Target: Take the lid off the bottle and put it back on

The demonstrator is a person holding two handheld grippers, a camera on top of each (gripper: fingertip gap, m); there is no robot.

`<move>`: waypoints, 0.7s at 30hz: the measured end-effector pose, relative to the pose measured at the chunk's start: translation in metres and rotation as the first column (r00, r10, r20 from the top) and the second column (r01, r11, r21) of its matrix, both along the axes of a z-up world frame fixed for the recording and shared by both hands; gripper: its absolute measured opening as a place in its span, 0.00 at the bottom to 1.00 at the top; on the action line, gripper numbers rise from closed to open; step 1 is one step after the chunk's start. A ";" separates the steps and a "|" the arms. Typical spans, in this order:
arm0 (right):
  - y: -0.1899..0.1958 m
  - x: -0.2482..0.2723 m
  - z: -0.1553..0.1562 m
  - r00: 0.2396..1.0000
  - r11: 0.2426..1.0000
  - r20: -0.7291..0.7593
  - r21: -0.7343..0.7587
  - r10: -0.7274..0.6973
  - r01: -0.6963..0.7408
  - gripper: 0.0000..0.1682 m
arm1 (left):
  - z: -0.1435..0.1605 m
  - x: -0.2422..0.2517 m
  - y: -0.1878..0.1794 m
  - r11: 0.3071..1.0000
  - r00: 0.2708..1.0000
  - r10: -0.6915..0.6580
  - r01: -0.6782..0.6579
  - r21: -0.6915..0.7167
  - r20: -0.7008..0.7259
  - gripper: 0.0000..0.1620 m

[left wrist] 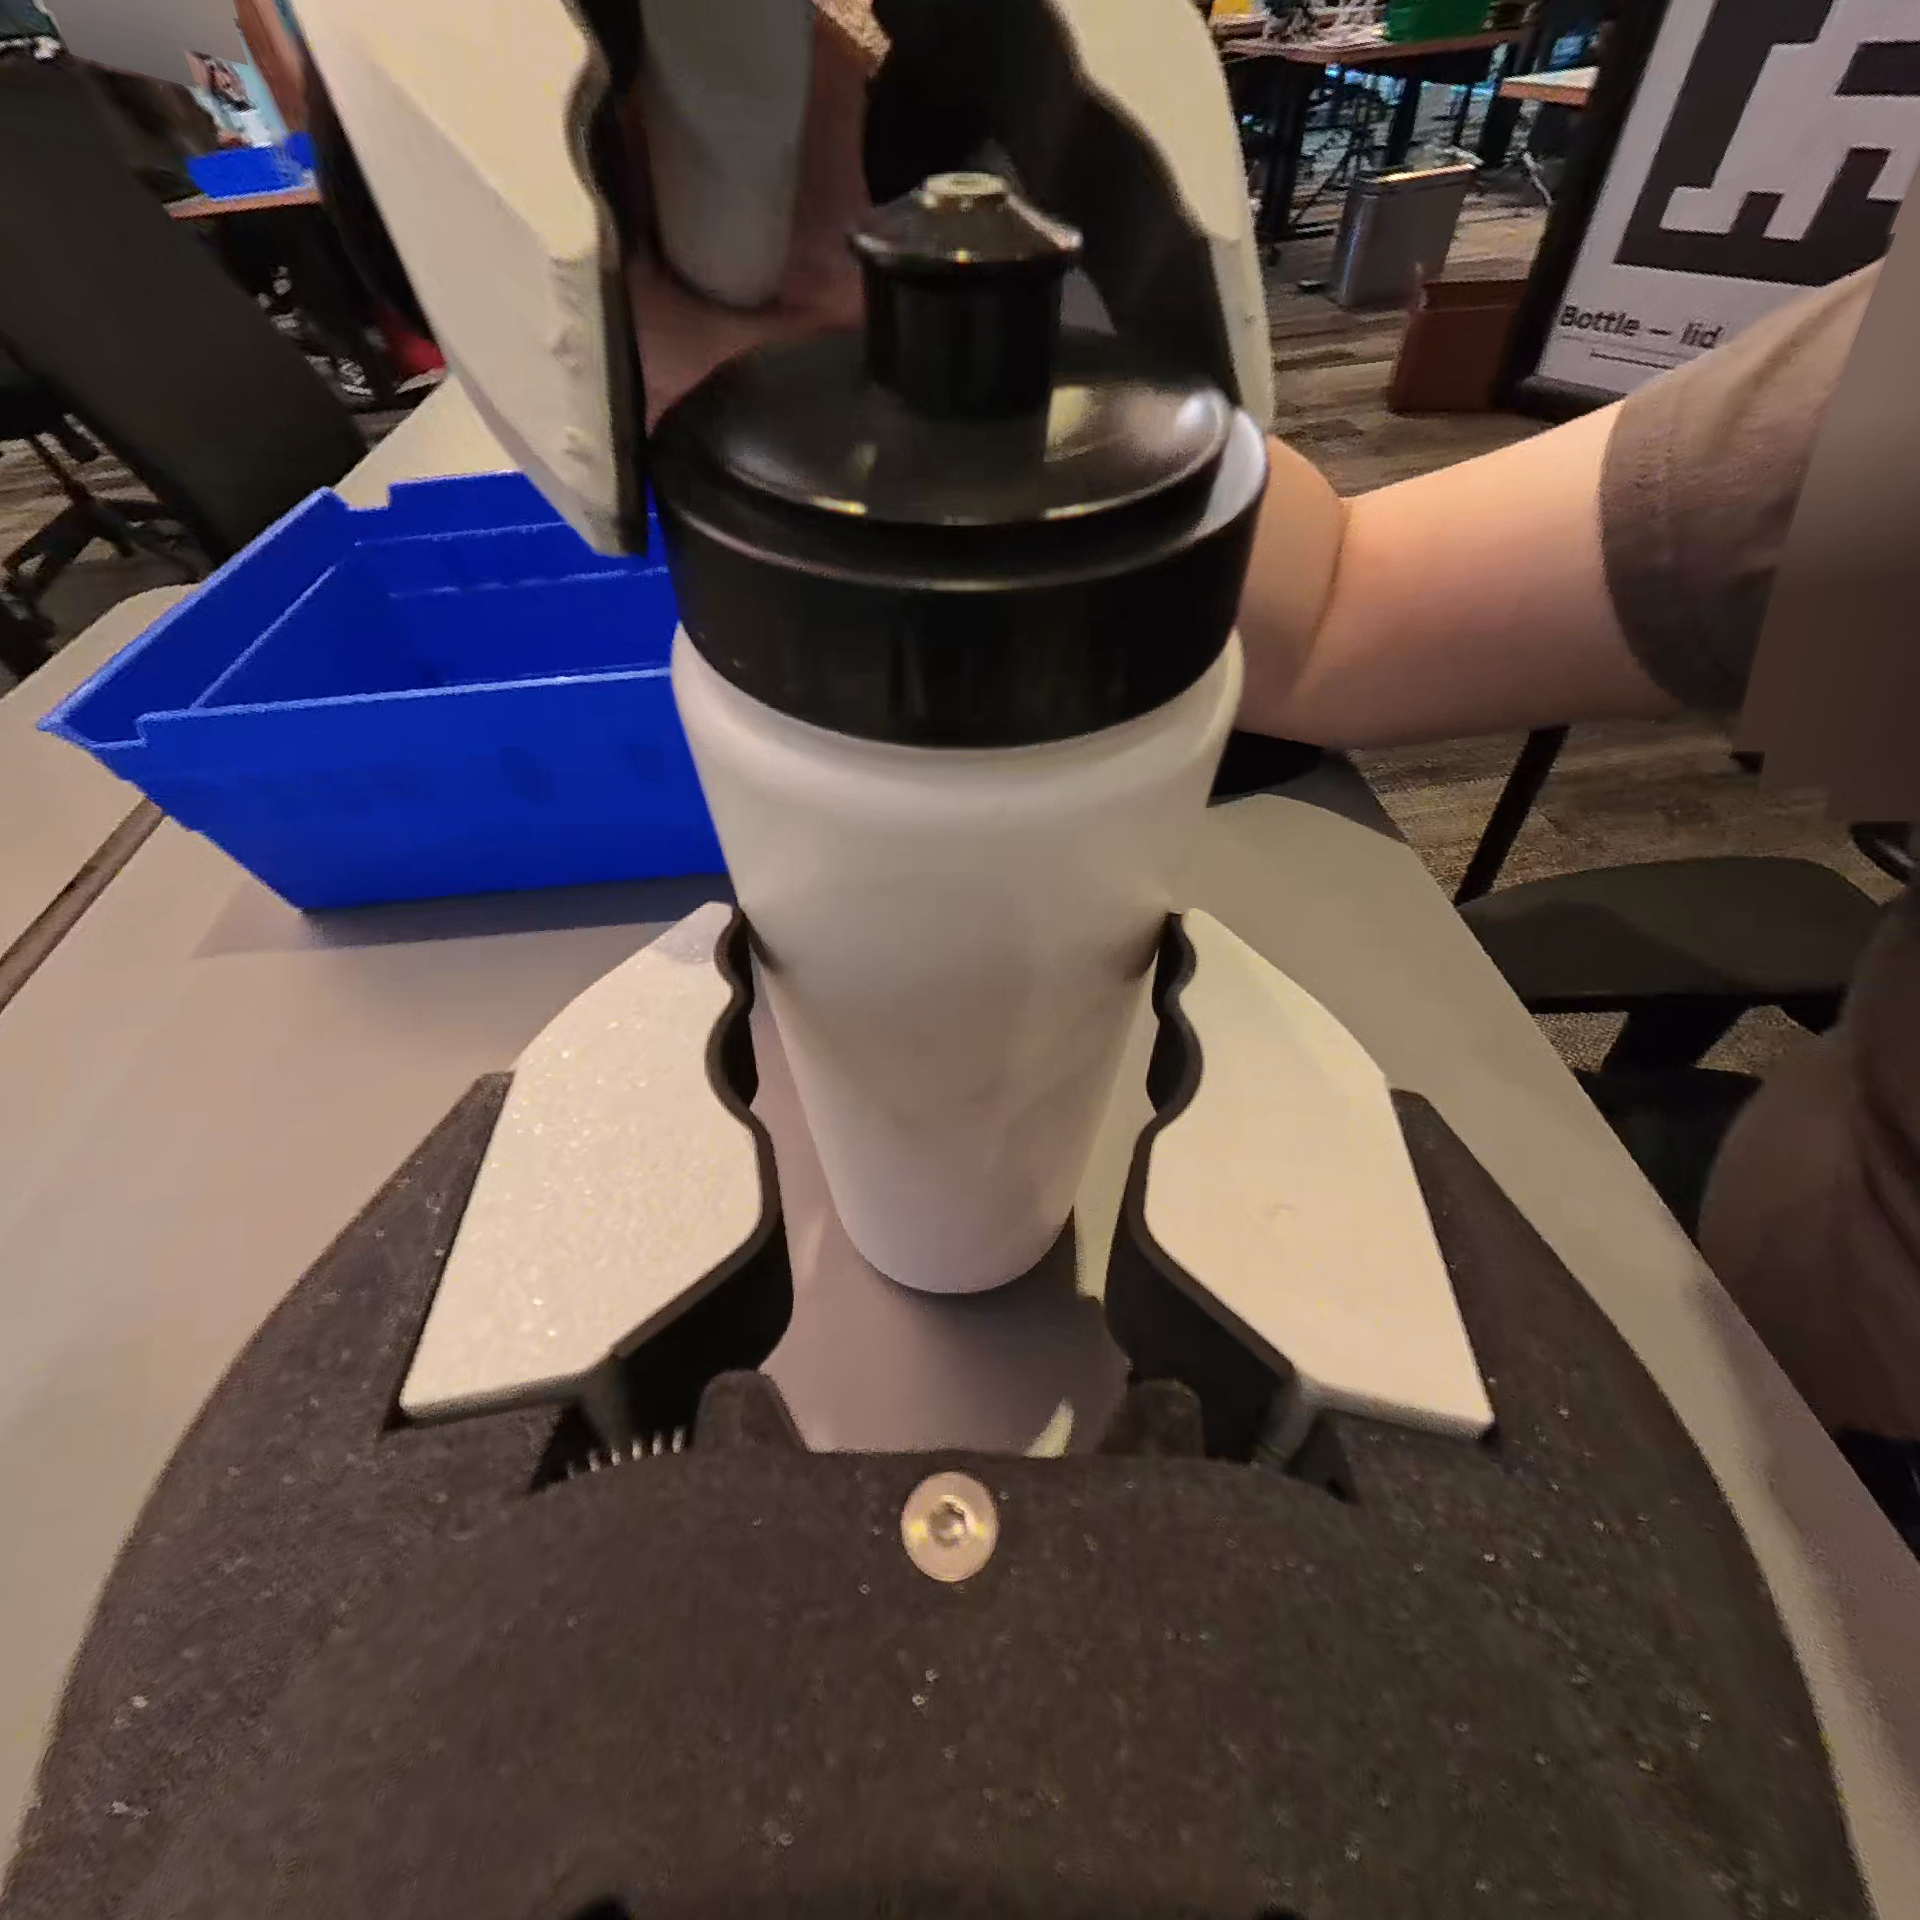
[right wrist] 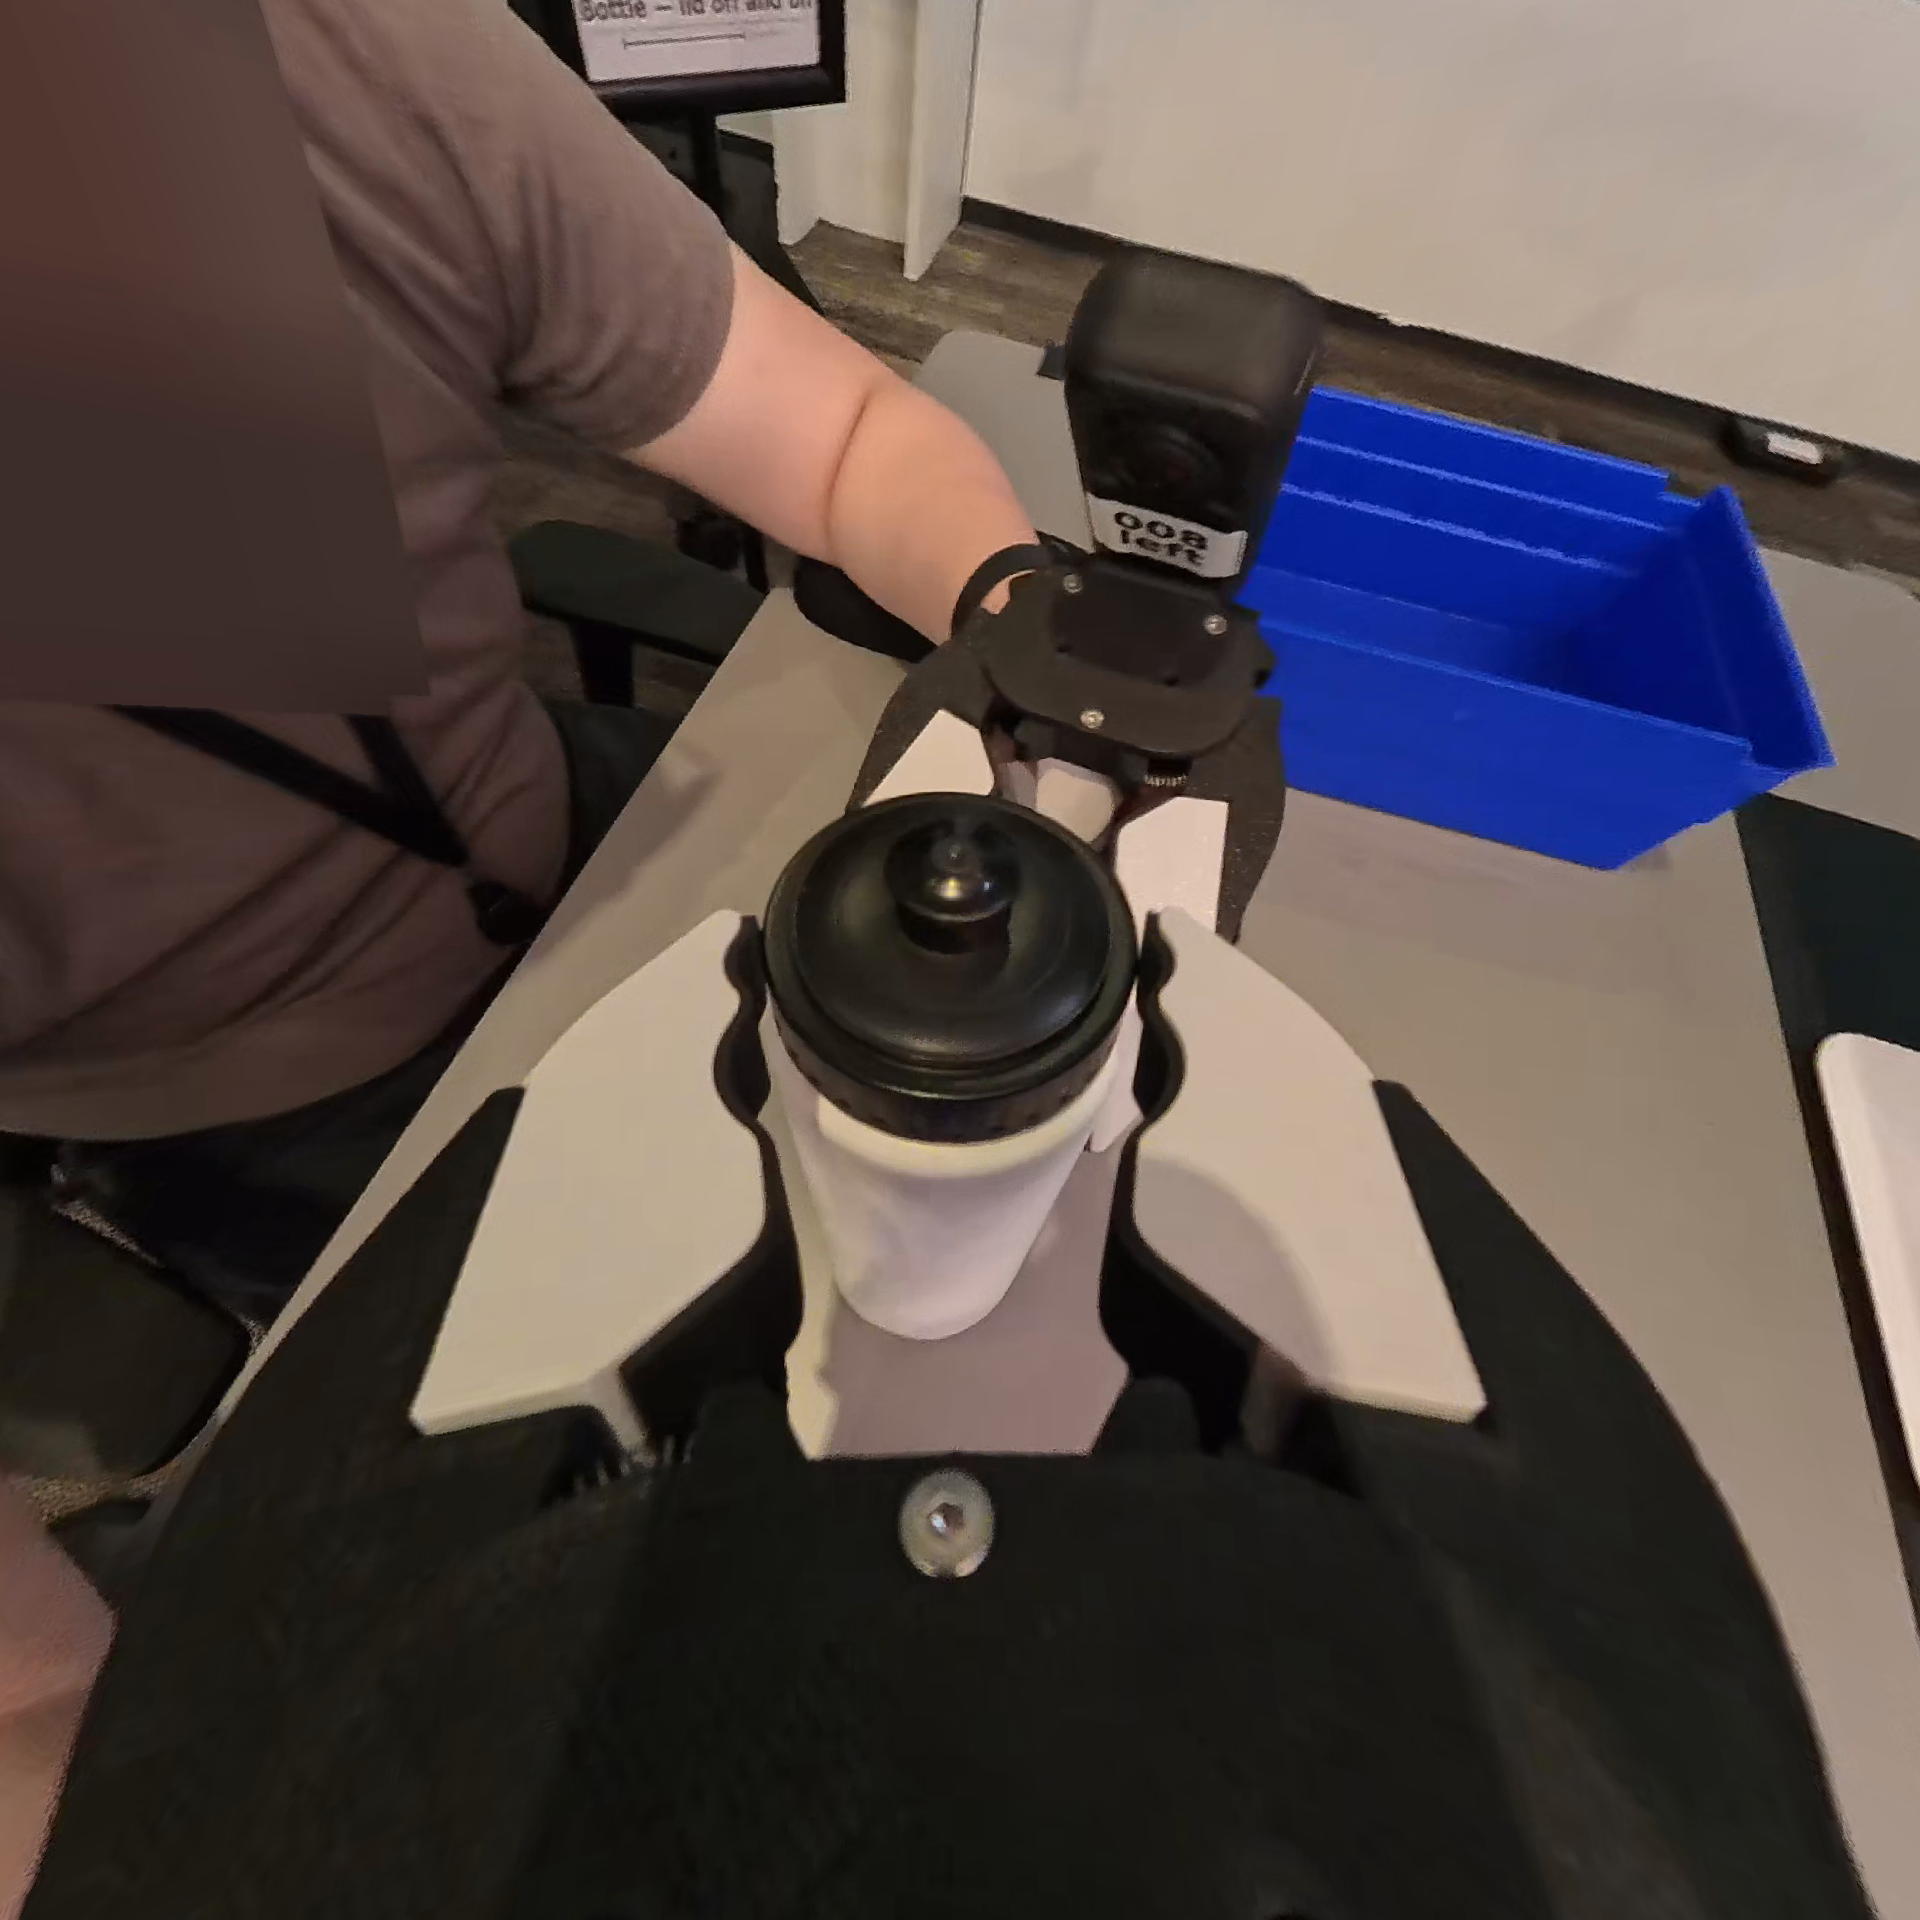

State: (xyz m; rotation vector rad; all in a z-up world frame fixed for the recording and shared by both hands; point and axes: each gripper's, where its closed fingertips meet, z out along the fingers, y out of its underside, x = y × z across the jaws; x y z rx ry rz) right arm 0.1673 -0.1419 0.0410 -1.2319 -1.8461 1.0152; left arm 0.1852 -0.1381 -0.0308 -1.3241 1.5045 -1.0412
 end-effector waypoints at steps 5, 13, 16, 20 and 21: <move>0.037 -0.009 0.018 0.963 0.965 -0.065 -0.010 -0.262 0.262 0.46 | -0.001 -0.006 0.035 0.980 0.981 0.193 -0.192 -0.054 0.009 0.46; 0.066 -0.014 0.004 0.778 0.781 0.112 -0.019 -0.618 0.624 0.47 | 0.000 -0.018 0.066 0.920 0.921 0.389 -0.388 -0.051 -0.002 0.46; 0.069 -0.012 0.001 0.732 0.742 0.124 0.065 -0.670 0.667 0.42 | 0.000 -0.017 0.064 0.923 0.924 0.382 -0.381 -0.049 0.001 0.46; 0.065 -0.007 0.001 0.751 0.763 0.138 0.069 -0.645 0.643 0.38 | 0.000 -0.014 0.060 0.931 0.932 0.363 -0.362 -0.040 -0.001 0.46; 0.064 -0.006 0.001 0.756 0.768 0.138 0.071 -0.640 0.637 0.38 | 0.000 -0.014 0.059 0.933 0.933 0.359 -0.359 -0.039 -0.002 0.46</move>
